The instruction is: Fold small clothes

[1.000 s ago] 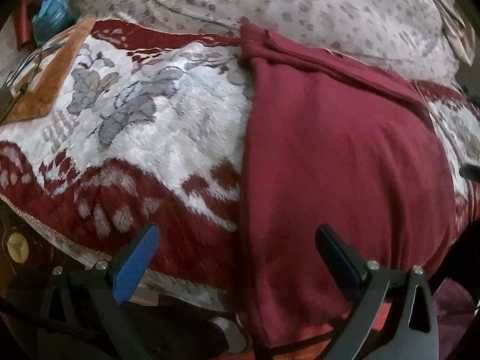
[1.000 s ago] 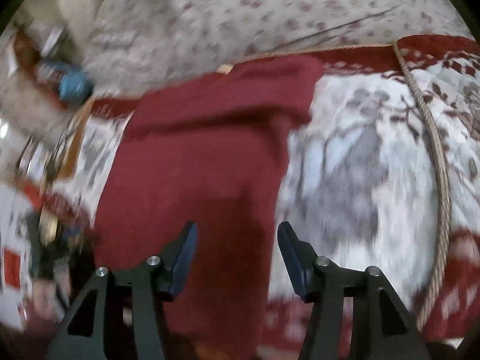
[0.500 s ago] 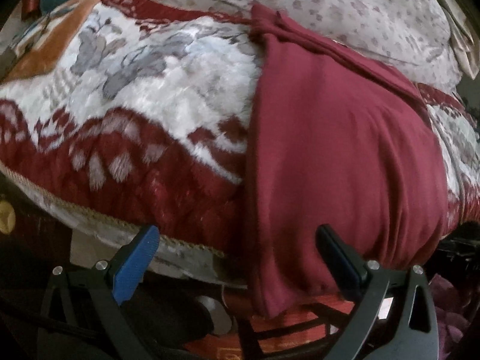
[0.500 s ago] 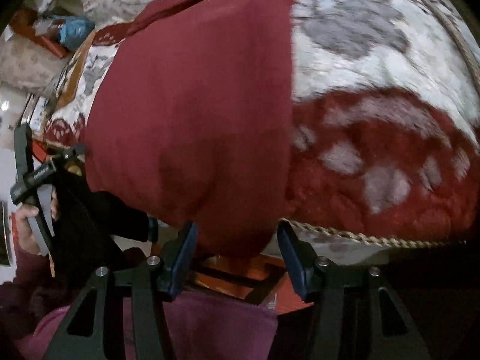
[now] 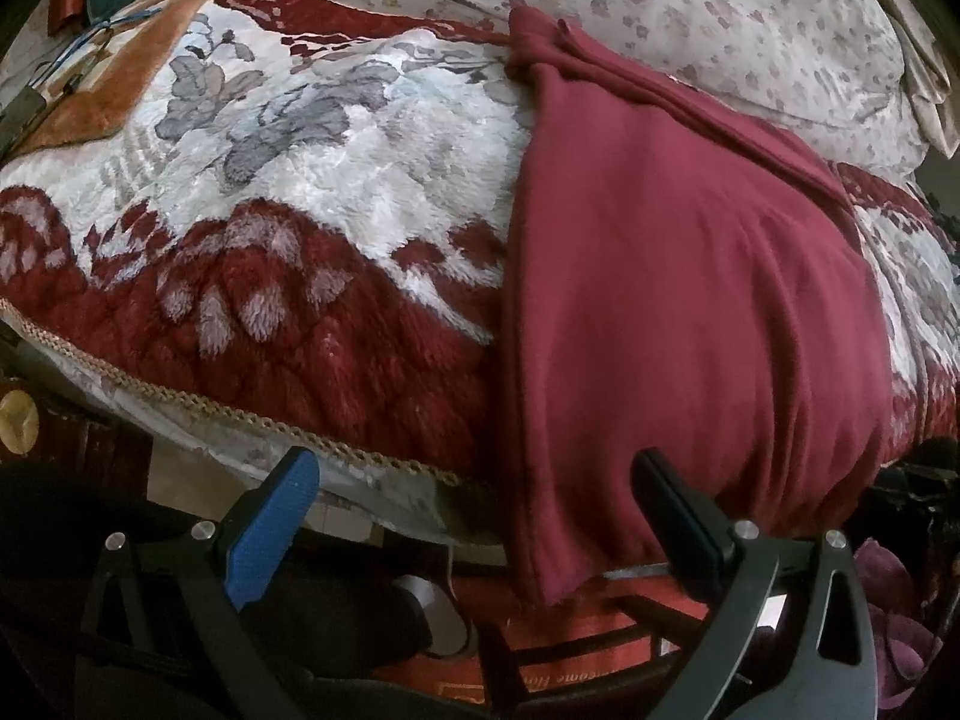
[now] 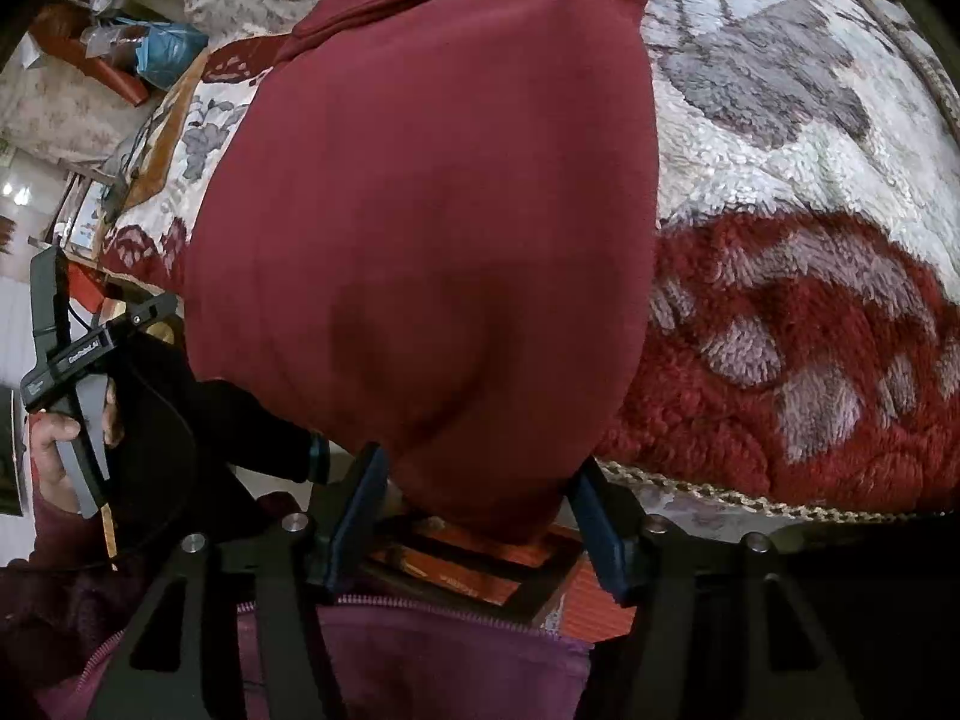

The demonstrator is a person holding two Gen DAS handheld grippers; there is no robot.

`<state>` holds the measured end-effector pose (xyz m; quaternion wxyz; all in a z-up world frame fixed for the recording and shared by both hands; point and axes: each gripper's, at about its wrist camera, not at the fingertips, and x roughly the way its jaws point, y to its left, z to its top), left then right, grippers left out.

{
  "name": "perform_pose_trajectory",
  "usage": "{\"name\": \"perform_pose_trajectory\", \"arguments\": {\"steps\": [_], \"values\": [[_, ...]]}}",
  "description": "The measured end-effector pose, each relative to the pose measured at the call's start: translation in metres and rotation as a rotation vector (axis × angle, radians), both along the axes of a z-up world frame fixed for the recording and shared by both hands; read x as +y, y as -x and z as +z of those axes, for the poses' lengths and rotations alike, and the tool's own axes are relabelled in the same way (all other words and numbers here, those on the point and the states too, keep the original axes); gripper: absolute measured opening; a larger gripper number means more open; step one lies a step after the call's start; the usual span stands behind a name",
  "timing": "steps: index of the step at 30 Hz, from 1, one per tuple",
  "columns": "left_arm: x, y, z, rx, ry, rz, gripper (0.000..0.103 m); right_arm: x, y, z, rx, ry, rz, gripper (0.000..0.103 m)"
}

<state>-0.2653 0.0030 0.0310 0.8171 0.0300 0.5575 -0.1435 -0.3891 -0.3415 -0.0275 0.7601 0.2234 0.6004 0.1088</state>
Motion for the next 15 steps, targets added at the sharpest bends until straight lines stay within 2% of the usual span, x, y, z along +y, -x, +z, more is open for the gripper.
{"name": "perform_pose_trajectory", "arguments": {"steps": [4,9,15], "values": [[-0.002,0.003,0.000,0.014,-0.011,-0.028,0.103,0.002,-0.002,-0.001,0.000,-0.004,0.002,0.070],[-0.012,0.011,0.000,0.048,-0.043,-0.128,0.103,0.004,-0.003,-0.001,0.000,-0.004,0.004,0.072],[-0.026,0.012,-0.013,0.067,-0.108,-0.189,0.103,0.007,-0.004,-0.001,-0.001,0.001,0.007,0.073]]}}
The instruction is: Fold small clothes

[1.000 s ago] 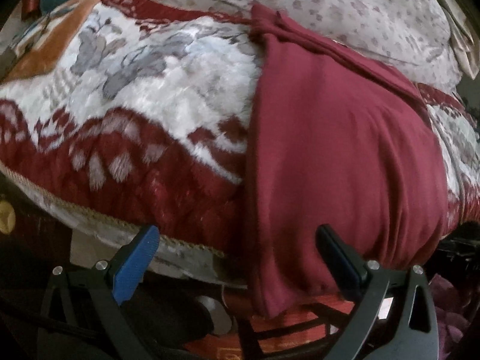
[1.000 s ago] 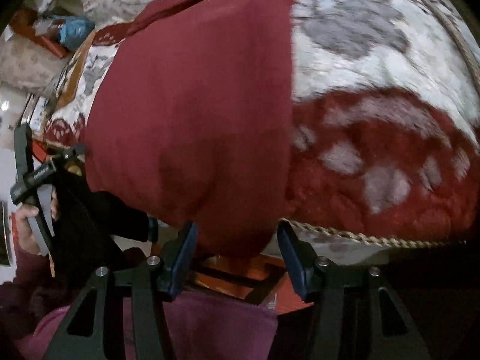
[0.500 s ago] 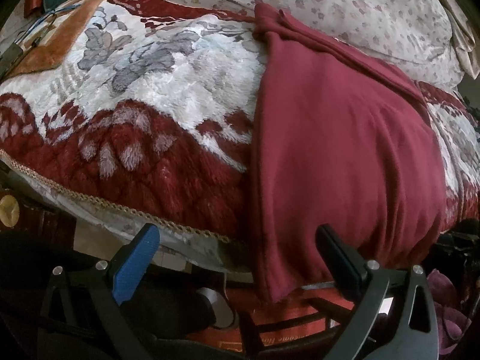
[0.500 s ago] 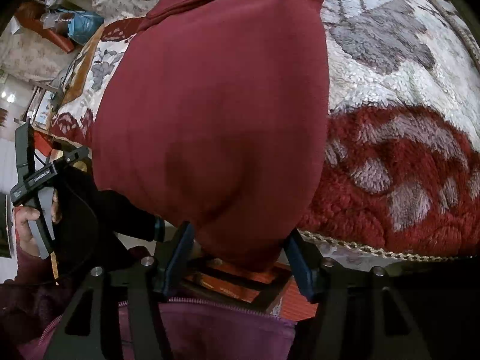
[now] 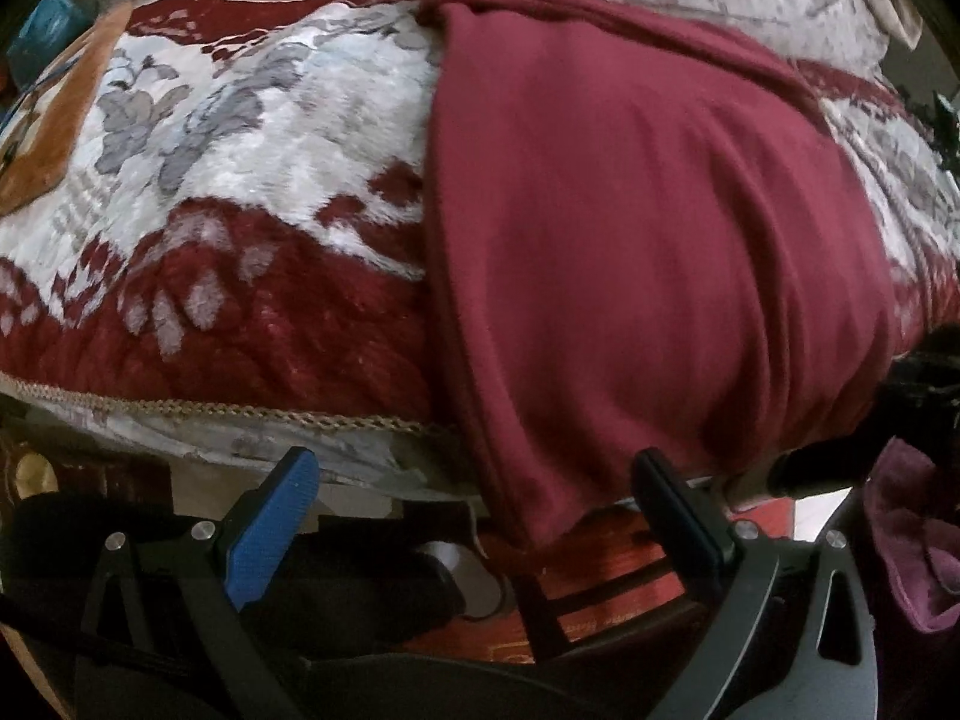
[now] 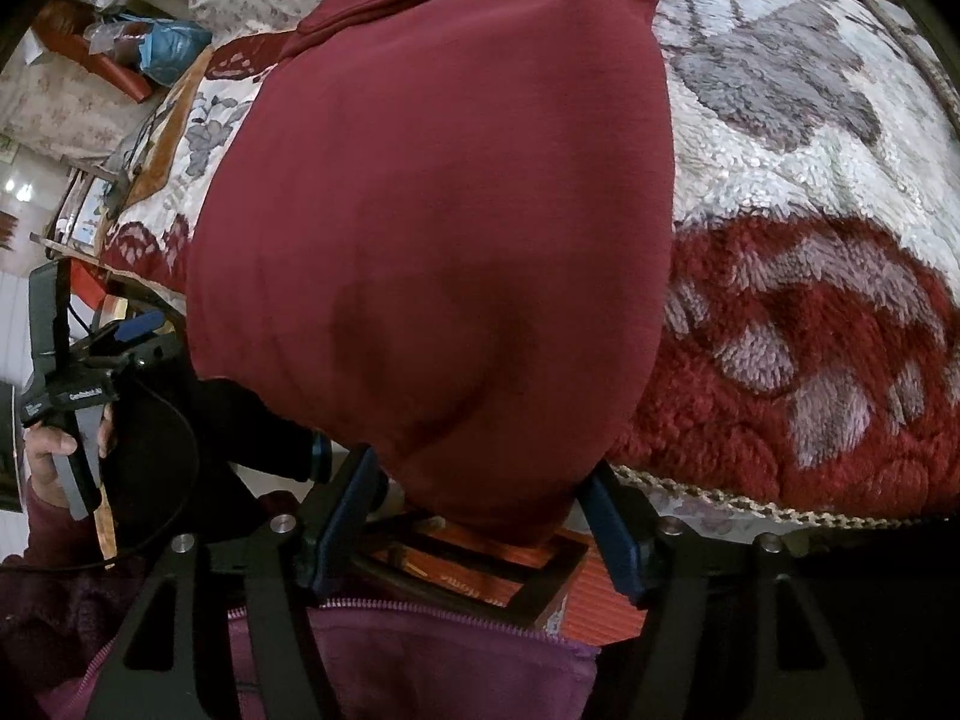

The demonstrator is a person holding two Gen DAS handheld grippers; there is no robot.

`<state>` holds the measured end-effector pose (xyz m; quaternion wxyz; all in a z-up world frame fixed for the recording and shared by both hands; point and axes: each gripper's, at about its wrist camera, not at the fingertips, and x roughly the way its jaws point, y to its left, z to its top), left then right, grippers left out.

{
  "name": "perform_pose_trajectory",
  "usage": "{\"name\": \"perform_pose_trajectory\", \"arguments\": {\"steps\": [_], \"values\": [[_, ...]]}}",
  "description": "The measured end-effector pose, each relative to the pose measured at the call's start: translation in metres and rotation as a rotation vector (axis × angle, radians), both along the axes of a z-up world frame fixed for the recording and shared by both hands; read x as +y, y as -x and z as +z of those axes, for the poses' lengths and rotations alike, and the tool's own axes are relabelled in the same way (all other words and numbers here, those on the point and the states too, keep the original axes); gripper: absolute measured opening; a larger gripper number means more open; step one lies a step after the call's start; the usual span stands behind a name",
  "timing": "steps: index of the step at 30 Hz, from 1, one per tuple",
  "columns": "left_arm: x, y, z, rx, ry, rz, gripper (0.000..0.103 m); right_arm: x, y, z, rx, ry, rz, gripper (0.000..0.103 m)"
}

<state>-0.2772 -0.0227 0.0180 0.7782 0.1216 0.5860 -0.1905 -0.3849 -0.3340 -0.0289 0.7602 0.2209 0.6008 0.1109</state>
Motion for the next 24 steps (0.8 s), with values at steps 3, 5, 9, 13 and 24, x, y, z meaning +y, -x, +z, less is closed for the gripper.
{"name": "perform_pose_trajectory", "arguments": {"steps": [3,5,9,13,24], "values": [[-0.001,-0.004,-0.005,0.019,0.008,0.011,0.103,0.000,0.001,0.001,-0.004,0.045,0.019,0.059],[-0.002,-0.007,-0.008,0.030,0.017,0.016,0.100,0.005,0.001,0.003,-0.015,0.107,0.056,0.030],[-0.005,-0.008,-0.015,0.057,-0.003,0.007,0.078,0.001,0.001,0.003,-0.018,0.081,0.059,0.017],[-0.007,-0.006,-0.019,0.058,-0.021,0.008,0.078,0.006,0.002,0.012,-0.046,0.068,0.106,0.015],[-0.015,-0.003,-0.024,0.054,-0.033,0.009,0.078,0.015,-0.002,-0.008,0.022,-0.038,0.105,0.038]]}}
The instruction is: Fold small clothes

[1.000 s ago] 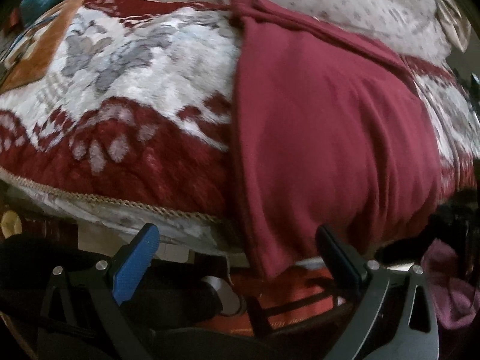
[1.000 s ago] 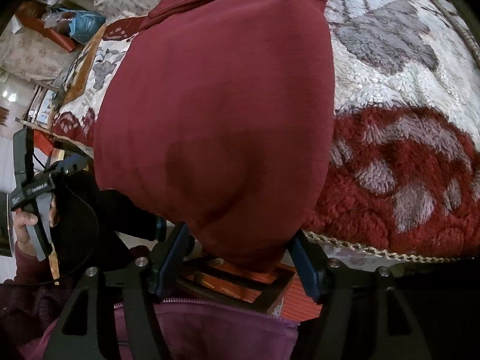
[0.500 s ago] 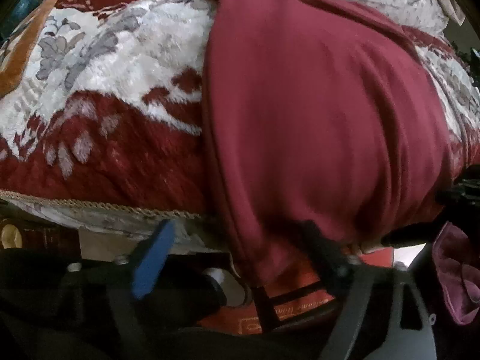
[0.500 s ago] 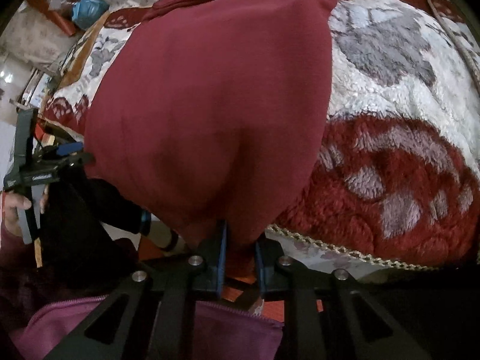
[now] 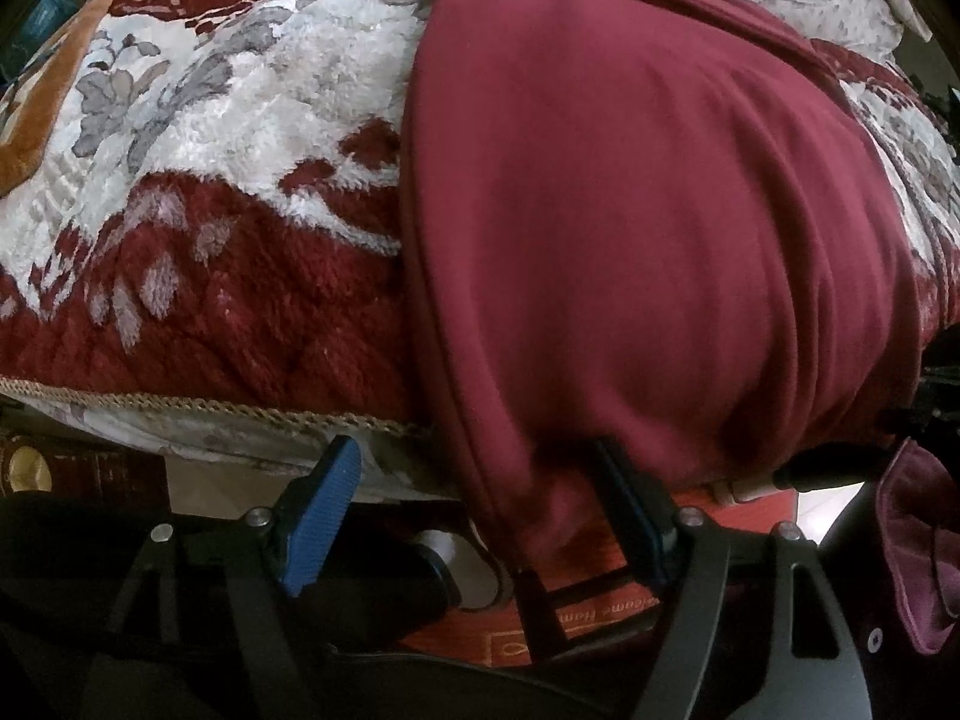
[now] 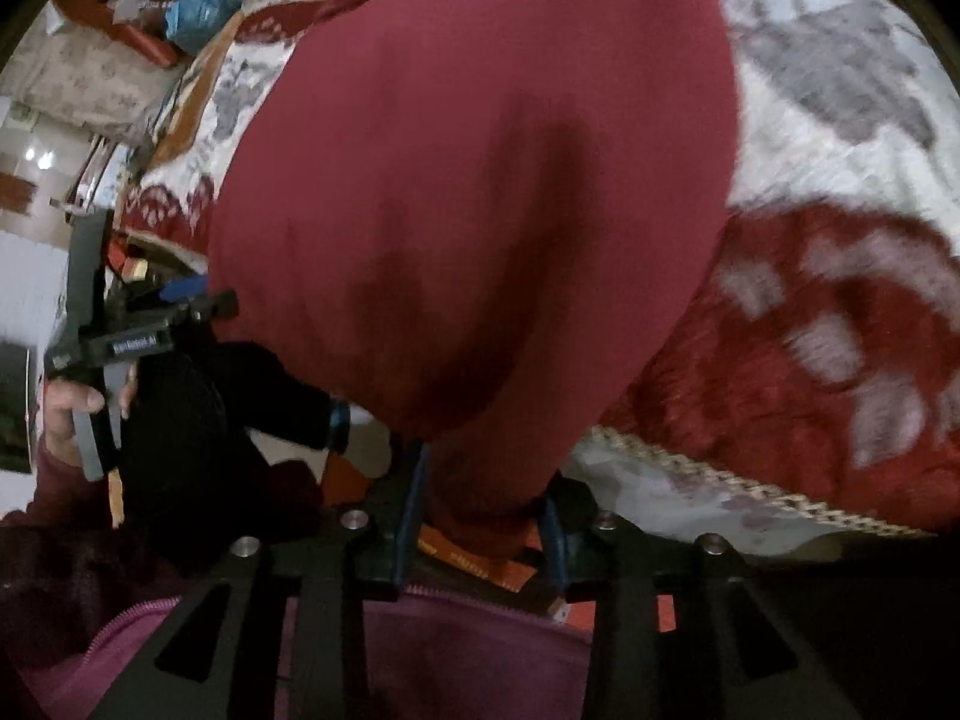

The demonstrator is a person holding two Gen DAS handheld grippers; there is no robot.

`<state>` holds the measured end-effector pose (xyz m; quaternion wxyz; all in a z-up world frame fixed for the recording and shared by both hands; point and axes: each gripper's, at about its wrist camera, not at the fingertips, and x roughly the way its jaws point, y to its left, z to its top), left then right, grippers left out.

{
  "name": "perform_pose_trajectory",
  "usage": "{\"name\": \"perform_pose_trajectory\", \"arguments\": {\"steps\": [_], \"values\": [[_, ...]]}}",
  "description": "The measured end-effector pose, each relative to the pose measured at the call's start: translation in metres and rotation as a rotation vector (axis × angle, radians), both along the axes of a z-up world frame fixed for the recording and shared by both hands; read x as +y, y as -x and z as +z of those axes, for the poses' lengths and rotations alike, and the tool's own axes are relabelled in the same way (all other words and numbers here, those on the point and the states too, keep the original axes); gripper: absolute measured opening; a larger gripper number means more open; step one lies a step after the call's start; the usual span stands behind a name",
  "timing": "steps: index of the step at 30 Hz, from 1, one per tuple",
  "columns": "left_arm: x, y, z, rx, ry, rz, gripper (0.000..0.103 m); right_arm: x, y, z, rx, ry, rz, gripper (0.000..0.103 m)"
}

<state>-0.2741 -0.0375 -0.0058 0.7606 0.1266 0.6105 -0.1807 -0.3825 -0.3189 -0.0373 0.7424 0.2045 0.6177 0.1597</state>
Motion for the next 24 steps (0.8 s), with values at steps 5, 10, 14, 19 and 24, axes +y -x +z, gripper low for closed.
{"name": "perform_pose_trajectory", "arguments": {"steps": [5,10,14,19,24], "values": [[0.002,0.001,-0.006,0.005,0.008,-0.007,0.062,0.007,0.001,0.014,-0.066,0.046,0.023,0.018],[0.002,0.009,-0.006,0.046,0.053,-0.051,0.015,0.008,0.005,0.039,-0.138,0.026,0.031,0.016],[0.009,0.011,0.019,0.034,0.143,-0.047,0.008,0.000,0.003,0.067,-0.204,-0.022,0.018,0.016],[0.019,0.000,0.050,-0.011,0.235,-0.004,0.007,-0.015,-0.006,0.102,-0.301,-0.069,-0.014,0.016],[0.012,-0.022,0.085,-0.089,0.307,0.007,0.007,-0.037,-0.021,0.128,-0.400,-0.070,-0.090,0.016]]}}
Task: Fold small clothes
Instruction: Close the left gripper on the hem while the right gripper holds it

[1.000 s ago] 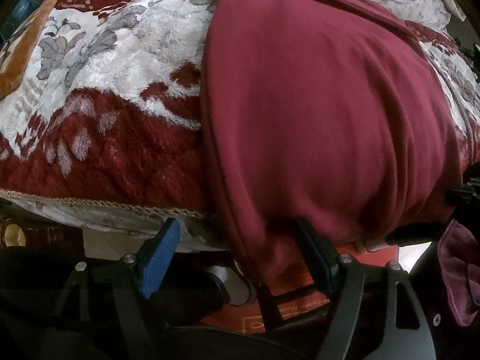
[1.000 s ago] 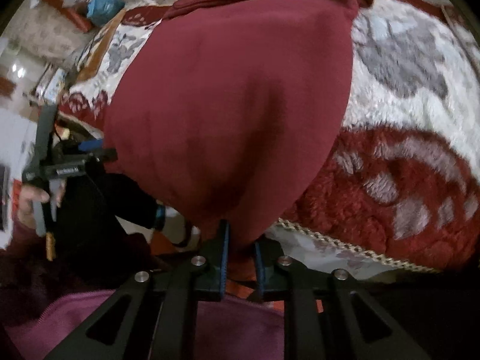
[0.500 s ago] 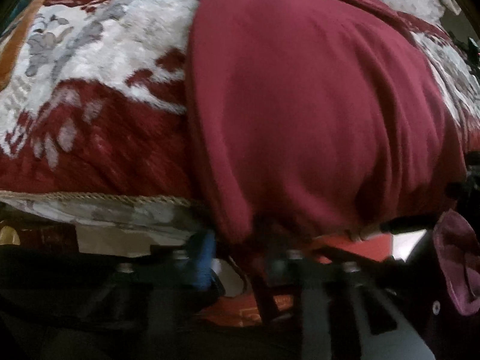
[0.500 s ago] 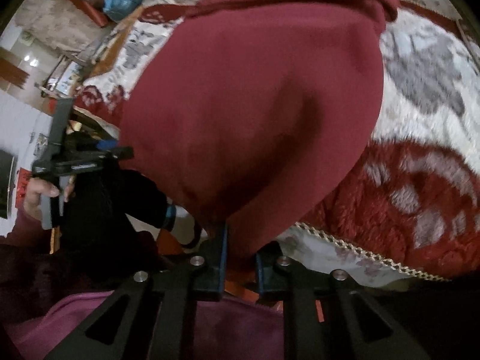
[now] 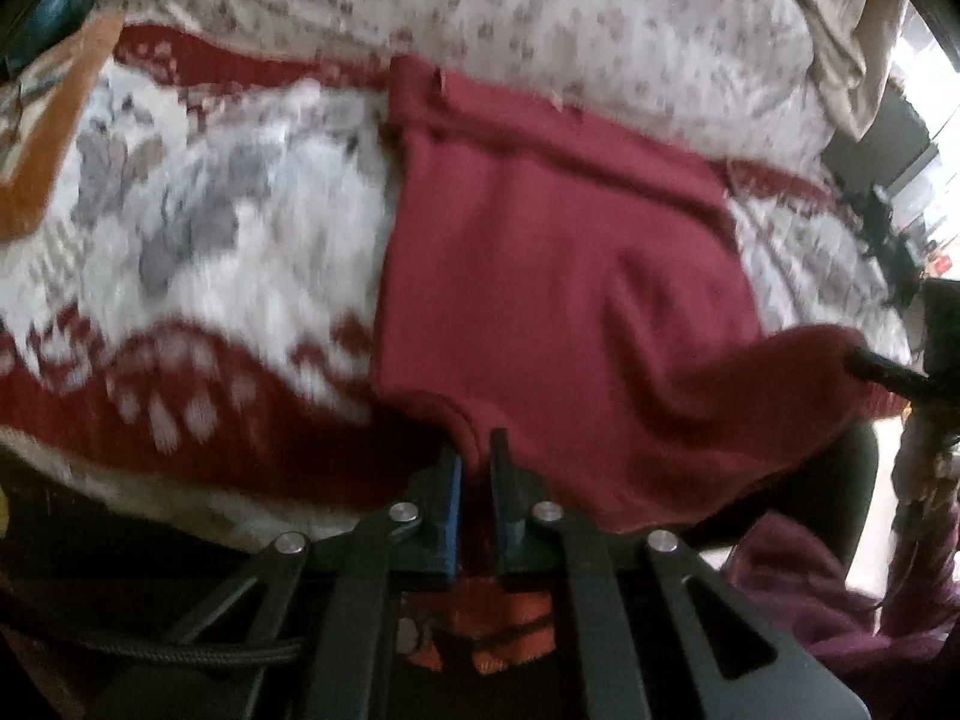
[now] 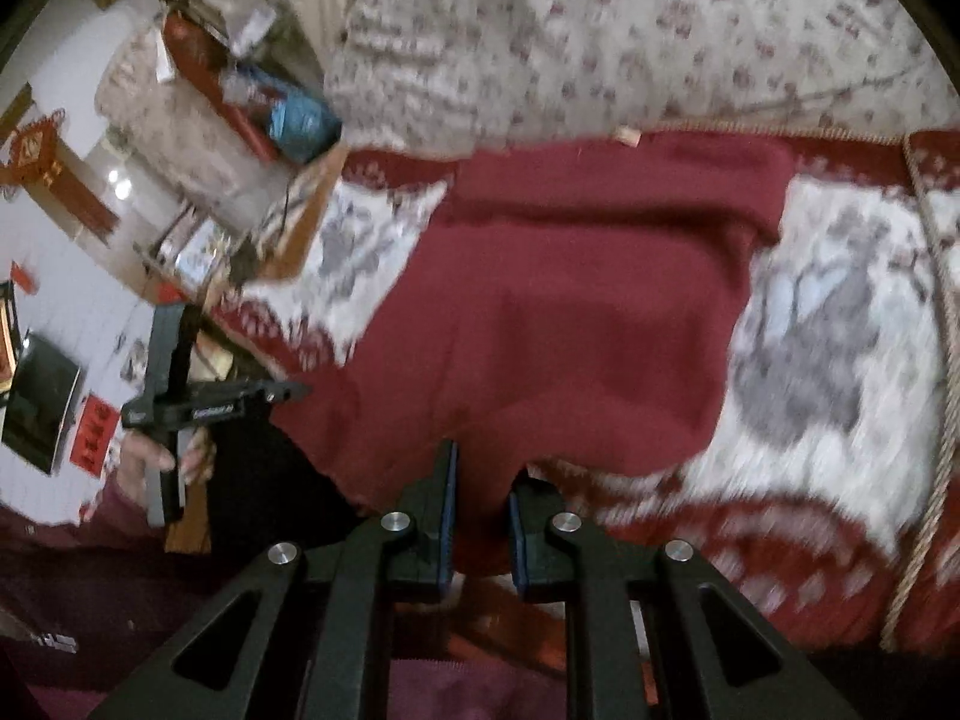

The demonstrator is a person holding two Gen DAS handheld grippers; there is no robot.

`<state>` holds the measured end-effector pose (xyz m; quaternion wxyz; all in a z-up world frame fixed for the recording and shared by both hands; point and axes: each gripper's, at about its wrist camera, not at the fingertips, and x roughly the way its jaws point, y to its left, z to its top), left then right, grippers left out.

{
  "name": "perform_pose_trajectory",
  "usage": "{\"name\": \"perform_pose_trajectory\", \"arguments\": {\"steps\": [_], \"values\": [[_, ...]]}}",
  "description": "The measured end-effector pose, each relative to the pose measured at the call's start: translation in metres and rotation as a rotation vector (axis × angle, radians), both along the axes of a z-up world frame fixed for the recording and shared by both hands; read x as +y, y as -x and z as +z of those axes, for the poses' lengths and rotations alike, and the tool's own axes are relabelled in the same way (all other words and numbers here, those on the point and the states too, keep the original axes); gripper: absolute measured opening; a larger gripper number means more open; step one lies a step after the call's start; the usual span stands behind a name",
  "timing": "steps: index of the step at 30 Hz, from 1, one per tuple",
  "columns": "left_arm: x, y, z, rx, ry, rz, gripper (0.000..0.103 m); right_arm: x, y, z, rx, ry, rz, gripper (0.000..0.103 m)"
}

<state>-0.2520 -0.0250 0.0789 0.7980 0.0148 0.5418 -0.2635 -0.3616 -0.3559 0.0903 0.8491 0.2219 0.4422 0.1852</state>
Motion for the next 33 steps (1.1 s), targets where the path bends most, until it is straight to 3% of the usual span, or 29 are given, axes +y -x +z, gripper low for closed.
{"name": "perform_pose_trajectory", "arguments": {"steps": [11,16,21,25,30,32,33], "values": [[-0.055,-0.111,0.053,-0.170,0.097,0.073,0.007,-0.050,-0.079,0.028,-0.139,0.016,-0.178,0.015],[-0.083,-0.170,0.057,-0.223,0.080,0.110,0.007,-0.073,-0.135,0.021,-0.138,0.061,-0.265,0.015],[-0.110,-0.240,0.037,-0.173,0.069,0.148,0.007,-0.100,-0.196,-0.003,-0.088,0.073,-0.325,0.013],[-0.129,-0.273,0.016,-0.158,0.031,0.149,0.007,-0.119,-0.236,-0.016,-0.064,0.054,-0.366,0.012],[-0.138,-0.313,-0.010,-0.093,0.052,0.189,0.009,-0.142,-0.279,-0.052,0.003,0.056,-0.406,0.013],[-0.140,-0.325,-0.022,-0.065,0.058,0.189,0.014,-0.152,-0.294,-0.072,0.058,0.026,-0.414,0.020],[-0.142,-0.329,-0.027,-0.049,0.057,0.177,0.023,-0.157,-0.296,-0.077,0.072,0.014,-0.424,0.026]]}}
